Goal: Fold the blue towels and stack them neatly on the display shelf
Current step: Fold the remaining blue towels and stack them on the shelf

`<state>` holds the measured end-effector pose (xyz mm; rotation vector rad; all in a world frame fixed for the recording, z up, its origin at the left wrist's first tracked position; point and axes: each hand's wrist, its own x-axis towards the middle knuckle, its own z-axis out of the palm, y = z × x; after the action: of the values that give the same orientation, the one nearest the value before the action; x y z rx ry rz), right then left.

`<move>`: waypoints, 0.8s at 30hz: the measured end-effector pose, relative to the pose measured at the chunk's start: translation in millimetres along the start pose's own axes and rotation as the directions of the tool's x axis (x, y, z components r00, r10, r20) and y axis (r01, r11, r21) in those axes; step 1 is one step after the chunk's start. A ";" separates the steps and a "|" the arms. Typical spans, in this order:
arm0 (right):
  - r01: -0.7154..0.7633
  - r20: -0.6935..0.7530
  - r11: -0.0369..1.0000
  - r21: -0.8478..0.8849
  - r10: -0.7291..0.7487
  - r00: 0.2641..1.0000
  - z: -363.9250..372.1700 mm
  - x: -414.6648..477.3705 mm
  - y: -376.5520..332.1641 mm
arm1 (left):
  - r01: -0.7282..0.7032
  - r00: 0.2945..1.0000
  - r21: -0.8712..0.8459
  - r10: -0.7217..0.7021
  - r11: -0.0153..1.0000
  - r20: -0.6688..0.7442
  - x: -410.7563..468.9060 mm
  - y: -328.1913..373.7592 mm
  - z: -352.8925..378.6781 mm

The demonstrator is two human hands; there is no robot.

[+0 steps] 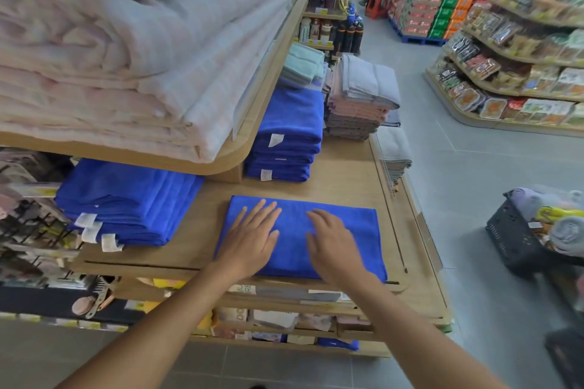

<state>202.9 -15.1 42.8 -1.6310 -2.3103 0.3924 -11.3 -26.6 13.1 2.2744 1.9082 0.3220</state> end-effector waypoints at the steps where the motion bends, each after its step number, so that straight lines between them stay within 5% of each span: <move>1: 0.019 0.017 0.999 -0.035 -0.018 1.000 15.6 8.5 -13.1 | 0.011 1.000 0.021 -0.011 1.000 0.026 10.0 3.8 4.2; 11: -0.311 0.002 0.913 -0.263 0.323 0.947 39.2 3.4 45.4 | 0.070 0.995 0.103 -0.076 0.992 0.060 21.3 -6.1 39.5; 24: -0.592 -0.112 0.802 -0.084 0.583 0.805 -5.7 -9.7 74.9 | 0.047 0.996 0.130 -0.057 0.990 0.070 22.3 0.0 41.7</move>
<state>273.1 0.3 18.9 -2.3681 -1.7403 0.3105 3.3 -3.9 -25.6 2.2754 2.0013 0.1099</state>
